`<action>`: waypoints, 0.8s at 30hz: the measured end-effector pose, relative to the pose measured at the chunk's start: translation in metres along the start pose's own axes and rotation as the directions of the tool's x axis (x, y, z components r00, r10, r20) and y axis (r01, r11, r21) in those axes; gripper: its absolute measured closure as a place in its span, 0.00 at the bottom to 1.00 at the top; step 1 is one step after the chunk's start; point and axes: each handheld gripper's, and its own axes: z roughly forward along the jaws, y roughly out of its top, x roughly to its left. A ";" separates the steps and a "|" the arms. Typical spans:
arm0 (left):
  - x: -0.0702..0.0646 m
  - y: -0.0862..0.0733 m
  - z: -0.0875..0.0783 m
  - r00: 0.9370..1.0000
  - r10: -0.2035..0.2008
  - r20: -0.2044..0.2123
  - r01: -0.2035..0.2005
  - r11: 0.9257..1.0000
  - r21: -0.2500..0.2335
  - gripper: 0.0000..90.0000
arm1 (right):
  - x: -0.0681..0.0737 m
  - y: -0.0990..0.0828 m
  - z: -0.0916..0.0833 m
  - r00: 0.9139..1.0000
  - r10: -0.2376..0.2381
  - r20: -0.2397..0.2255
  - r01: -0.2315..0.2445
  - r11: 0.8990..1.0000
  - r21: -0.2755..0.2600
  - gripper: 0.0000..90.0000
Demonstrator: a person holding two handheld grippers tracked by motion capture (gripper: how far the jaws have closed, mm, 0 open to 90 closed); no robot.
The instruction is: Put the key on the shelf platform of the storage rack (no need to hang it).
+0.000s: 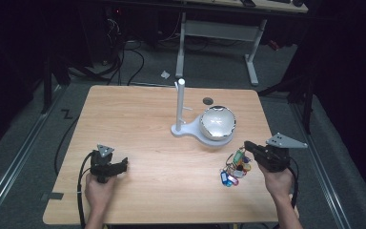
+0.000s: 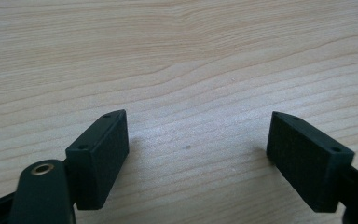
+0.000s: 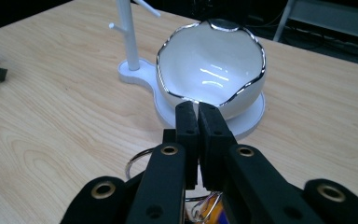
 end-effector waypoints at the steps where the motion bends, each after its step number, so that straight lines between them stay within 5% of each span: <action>1: 0.000 0.000 0.000 1.000 0.001 0.000 -0.001 1.000 0.000 0.24 | 0.000 0.002 -0.002 1.000 0.003 0.000 -0.003 1.000 -0.001 0.98; 24: 0.000 0.000 0.000 1.000 -0.001 0.000 0.001 1.000 0.000 0.24 | -0.003 0.062 -0.032 0.998 -0.048 -0.036 0.044 0.992 -0.121 0.98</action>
